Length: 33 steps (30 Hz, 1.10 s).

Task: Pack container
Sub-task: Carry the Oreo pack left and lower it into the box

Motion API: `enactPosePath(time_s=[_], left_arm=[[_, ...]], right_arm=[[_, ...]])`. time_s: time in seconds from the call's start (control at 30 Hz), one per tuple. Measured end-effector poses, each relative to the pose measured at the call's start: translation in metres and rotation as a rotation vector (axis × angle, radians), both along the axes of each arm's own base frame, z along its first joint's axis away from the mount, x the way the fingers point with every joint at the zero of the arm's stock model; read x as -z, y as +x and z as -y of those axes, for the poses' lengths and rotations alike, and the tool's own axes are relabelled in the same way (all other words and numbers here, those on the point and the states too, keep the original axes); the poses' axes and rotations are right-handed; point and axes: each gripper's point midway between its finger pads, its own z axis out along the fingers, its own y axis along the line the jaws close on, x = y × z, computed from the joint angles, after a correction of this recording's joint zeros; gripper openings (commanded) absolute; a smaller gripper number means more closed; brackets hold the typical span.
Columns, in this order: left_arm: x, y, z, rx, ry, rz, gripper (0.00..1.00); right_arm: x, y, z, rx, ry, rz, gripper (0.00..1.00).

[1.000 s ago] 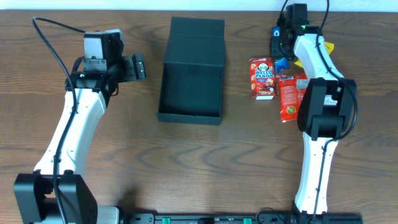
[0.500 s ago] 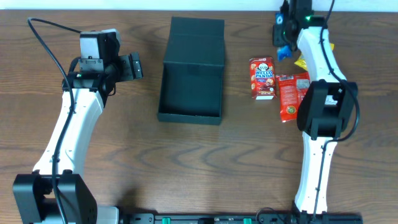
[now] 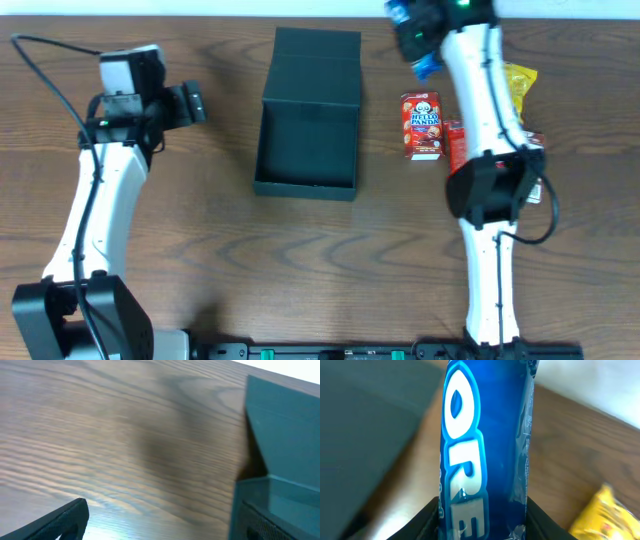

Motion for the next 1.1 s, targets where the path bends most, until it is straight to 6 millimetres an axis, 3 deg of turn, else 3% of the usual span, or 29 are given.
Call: enactPosePath(time_s=[0.07, 0.27, 0.43, 0.63, 0.7, 0.8, 0.97, 1.1], left_arm=[[0.0, -0.001, -0.015, -0.035, 0.0, 0.0, 0.95], [0.0, -0.008, -0.057, -0.128, 0.003, 0.0, 0.95], [0.0, -0.014, -0.086, -0.195, 0.003, 0.002, 0.95], [0.0, -0.018, -0.097, -0.216, 0.007, 0.001, 0.95], [0.0, -0.017, -0.097, -0.21, 0.008, 0.002, 0.95], [-0.001, -0.017, -0.096, -0.205, 0.008, 0.004, 0.95], [-0.001, -0.017, -0.096, -0.203, 0.01, 0.004, 0.95], [-0.001, -0.017, -0.096, -0.202, 0.011, 0.004, 0.95]], right_arm=[[0.005, -0.018, -0.034, -0.089, -0.018, -0.041, 0.3], [0.016, -0.069, -0.104, -0.299, -0.045, -0.151, 0.31], [0.021, -0.105, -0.143, -0.438, -0.062, -0.214, 0.31], [0.023, -0.15, -0.188, -0.621, -0.017, -0.289, 0.29], [0.023, -0.166, -0.196, -0.678, 0.011, -0.331, 0.29], [0.023, -0.177, -0.196, -0.718, 0.029, -0.37, 0.2], [0.026, -0.185, -0.196, -0.764, 0.053, -0.402, 0.23], [0.041, -0.193, -0.195, -0.792, 0.062, -0.451, 0.22]])
